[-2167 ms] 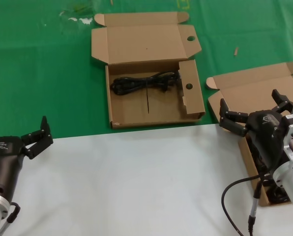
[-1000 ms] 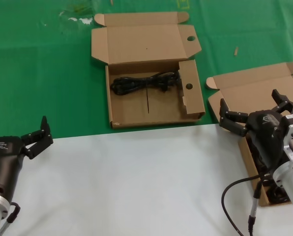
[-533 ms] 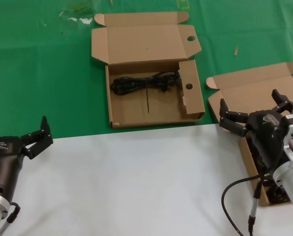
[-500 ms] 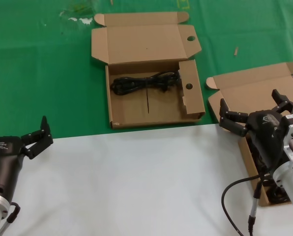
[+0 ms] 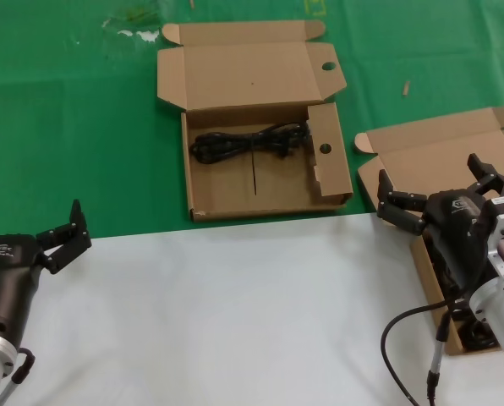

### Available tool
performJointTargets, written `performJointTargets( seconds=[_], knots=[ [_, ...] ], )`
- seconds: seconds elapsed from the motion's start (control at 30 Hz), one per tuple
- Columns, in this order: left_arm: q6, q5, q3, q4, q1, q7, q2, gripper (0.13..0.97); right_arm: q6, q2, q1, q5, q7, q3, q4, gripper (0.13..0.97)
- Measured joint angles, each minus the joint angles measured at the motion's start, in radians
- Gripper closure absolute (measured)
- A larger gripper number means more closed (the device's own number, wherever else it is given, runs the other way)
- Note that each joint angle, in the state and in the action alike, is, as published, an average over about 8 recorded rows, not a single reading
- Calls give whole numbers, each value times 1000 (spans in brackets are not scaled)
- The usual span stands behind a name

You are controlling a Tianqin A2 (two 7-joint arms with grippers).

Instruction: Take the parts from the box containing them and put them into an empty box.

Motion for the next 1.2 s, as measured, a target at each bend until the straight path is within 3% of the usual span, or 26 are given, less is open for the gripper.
performJointTargets(
  seconds=[1.2],
  knots=[
    [0, 0, 0, 0, 0, 0, 0, 132, 0, 0, 0, 0, 0, 0, 0, 129]
  ],
)
